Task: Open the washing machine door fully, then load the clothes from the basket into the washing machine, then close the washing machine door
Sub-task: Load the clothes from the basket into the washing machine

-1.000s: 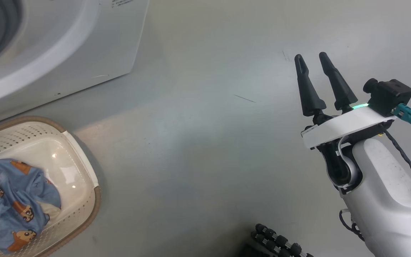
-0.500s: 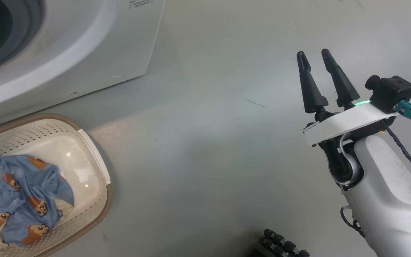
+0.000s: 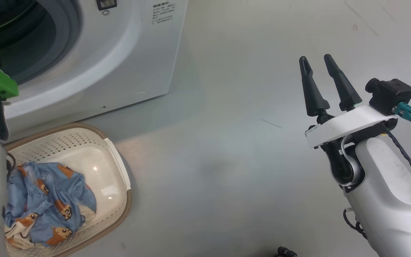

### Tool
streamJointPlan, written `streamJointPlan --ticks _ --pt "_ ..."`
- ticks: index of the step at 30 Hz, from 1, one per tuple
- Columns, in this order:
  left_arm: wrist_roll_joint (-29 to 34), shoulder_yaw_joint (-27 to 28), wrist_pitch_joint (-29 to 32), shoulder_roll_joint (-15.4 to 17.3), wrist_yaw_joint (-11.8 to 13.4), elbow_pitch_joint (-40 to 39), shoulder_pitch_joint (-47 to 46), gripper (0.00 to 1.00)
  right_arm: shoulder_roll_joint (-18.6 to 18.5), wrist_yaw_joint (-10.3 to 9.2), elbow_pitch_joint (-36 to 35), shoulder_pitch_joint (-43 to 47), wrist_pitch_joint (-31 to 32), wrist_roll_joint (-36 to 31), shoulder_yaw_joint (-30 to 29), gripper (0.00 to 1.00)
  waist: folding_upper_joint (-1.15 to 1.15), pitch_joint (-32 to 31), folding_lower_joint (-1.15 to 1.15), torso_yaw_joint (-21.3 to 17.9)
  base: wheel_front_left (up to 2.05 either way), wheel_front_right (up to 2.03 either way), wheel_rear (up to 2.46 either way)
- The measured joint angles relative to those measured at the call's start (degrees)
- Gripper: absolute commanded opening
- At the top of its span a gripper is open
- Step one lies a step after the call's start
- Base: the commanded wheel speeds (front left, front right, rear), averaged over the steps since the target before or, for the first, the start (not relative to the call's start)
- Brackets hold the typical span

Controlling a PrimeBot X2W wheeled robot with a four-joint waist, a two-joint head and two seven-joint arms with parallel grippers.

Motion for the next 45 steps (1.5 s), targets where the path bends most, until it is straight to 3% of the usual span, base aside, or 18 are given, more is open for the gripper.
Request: streamJointPlan --ticks 12,45 --pt "-0.5 -0.2 -0.2 -1.6 -1.2 -0.5 8.0 1.0 -1.8 0.0 1.6 2.1 0.0 -0.3 0.0 1.0 0.0 -6.9 -0.01 2.8 0.0 0.0 0.0" --pt "-0.9 5.2 -0.2 -5.9 -1.7 -22.7 35.5 1.0 -4.8 0.0 2.4 8.6 0.0 -0.3 -0.6 1.0 0.0 -22.2 -0.01 12.0 0.0 0.0 0.0"
